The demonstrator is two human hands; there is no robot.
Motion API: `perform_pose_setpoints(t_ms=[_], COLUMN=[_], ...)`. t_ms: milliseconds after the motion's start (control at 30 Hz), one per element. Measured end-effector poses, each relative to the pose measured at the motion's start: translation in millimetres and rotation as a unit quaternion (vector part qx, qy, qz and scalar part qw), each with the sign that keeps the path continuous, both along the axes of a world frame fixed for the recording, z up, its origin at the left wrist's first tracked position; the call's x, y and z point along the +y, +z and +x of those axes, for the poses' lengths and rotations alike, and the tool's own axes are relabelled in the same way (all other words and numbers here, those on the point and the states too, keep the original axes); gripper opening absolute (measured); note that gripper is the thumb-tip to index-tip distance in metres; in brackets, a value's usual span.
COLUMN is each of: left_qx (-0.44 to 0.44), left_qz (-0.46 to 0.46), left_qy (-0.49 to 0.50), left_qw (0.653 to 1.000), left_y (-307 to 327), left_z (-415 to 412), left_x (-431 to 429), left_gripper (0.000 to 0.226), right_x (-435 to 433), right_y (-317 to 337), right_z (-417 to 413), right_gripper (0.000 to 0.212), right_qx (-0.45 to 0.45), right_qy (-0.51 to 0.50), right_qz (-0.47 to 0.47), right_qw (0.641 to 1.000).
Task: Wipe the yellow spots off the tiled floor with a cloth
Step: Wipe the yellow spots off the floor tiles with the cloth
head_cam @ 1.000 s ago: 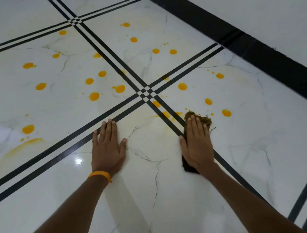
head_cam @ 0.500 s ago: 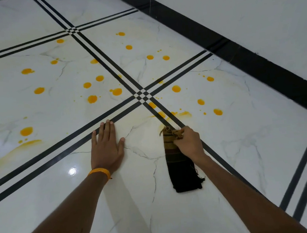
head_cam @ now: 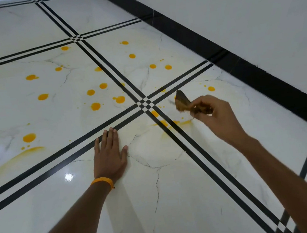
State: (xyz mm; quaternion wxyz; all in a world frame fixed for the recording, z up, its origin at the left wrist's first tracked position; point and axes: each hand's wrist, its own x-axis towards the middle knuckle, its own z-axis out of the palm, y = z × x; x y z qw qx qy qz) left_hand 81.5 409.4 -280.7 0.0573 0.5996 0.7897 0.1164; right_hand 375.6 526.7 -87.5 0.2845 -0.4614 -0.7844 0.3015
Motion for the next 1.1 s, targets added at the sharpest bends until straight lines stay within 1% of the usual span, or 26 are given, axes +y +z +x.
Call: perform_pose_setpoints(t_ms=[67, 100, 167, 200, 233, 300, 333, 433, 467, 533, 600, 633, 667, 733, 800, 867, 900, 933, 967, 1000, 1033, 1067, 1100], left_qx=[0.002, 0.002, 0.003, 0.004, 0.006, 0.002, -0.002, 0.002, 0.004, 0.006, 0.007, 0.009, 0.009, 0.009, 0.014, 0.012, 0.011, 0.009, 0.007, 0.004, 0.004, 0.006, 0.011], left_qz=[0.0, 0.0, -0.001, -0.001, 0.002, 0.001, 0.002, 0.001, -0.001, 0.003, 0.001, -0.002, -0.003, -0.006, -0.003, -0.005, -0.004, -0.002, -0.001, -0.004, -0.004, -0.003, -0.003], left_qy=[0.0, 0.0, -0.001, -0.002, -0.001, -0.003, -0.004, -0.005, -0.004, -0.005, -0.004, -0.004, -0.003, -0.002, -0.001, -0.004, -0.005, -0.004, -0.005, -0.006, -0.005, -0.004, -0.004], left_qw=[1.0, 1.0, 1.0, 1.0, 1.0, 1.0, 1.0, 1.0, 1.0, 1.0, 1.0, 1.0, 1.0, 1.0, 1.0, 1.0, 1.0, 1.0, 1.0, 1.0, 1.0, 1.0, 1.0], left_y=[0, 1, 1, 1, 1, 1, 1, 0, 0, -1, -1, -1, -1, -2, -3, -3, -3, -4, -3, -3, -2, -2, -2], left_z=[0, 1, 0, 0, 0, 0, 1, 0, 0, 0, 0, 0, 1, 1, 1, 2, 2, 1, 1, 0, 0, 1, 1], left_x=[1, 2, 2, 1, 1, 1, 2, 2, 1, 2, 2, 2, 2, 1, 3, 2, 1, 0, 2, 2, 1, 2, 1], left_gripper=[0.074, 0.074, 0.074, 0.074, 0.074, 0.074, 0.074, 0.074, 0.073, 0.073, 0.073, 0.073, 0.073, 0.072, 0.072, 0.072, 0.072, 0.072, 0.072, 0.073, 0.073, 0.072, 0.072], right_x=[-12, -20, -36, -39, -37, -20, -8, 3, -5, -33, -52, -50, -37, 8, 61, 97, 101, 97, 83, 59, 31, 10, -1], right_y=[-26, -41, -69, -81, -91, -112, -122, -154, -165, -175, -179, -178, -177, -177, -172, -166, -164, -164, -165, -165, -168, -170, -170], right_z=[5, 9, 16, 17, 12, -12, -29, -80, -89, -88, -64, -44, -20, 27, 46, 20, -5, -32, -55, -70, -72, -60, -41], right_gripper=[0.031, 0.031, 0.022, 0.018, 0.017, 0.024, 0.032, 0.059, 0.064, 0.071, 0.073, 0.074, 0.076, 0.081, 0.091, 0.099, 0.099, 0.097, 0.095, 0.092, 0.089, 0.086, 0.084], right_qx=[-0.065, -0.108, -0.198, -0.212, -0.193, -0.159, -0.174, -0.261, -0.288, -0.325, -0.342, -0.347, -0.353, -0.383, -0.385, -0.345, -0.337, -0.339, -0.345, -0.357, -0.366, -0.374, -0.373], right_qy=[0.052, 0.085, 0.12, 0.103, 0.071, -0.024, -0.061, -0.115, -0.127, -0.111, -0.03, -0.007, -0.017, -0.105, -0.223, -0.29, -0.296, -0.268, -0.206, -0.116, -0.027, 0.032, 0.043], right_qz=[0.011, -0.007, -0.054, -0.071, -0.078, -0.042, -0.026, -0.036, -0.012, 0.035, 0.055, 0.055, 0.06, 0.063, 0.026, -0.044, -0.047, -0.018, 0.018, 0.044, 0.062, 0.069, 0.069], right_qw=[0.996, 0.99, 0.971, 0.969, 0.975, 0.986, 0.983, 0.958, 0.949, 0.939, 0.938, 0.936, 0.933, 0.916, 0.895, 0.892, 0.893, 0.902, 0.916, 0.926, 0.928, 0.924, 0.924])
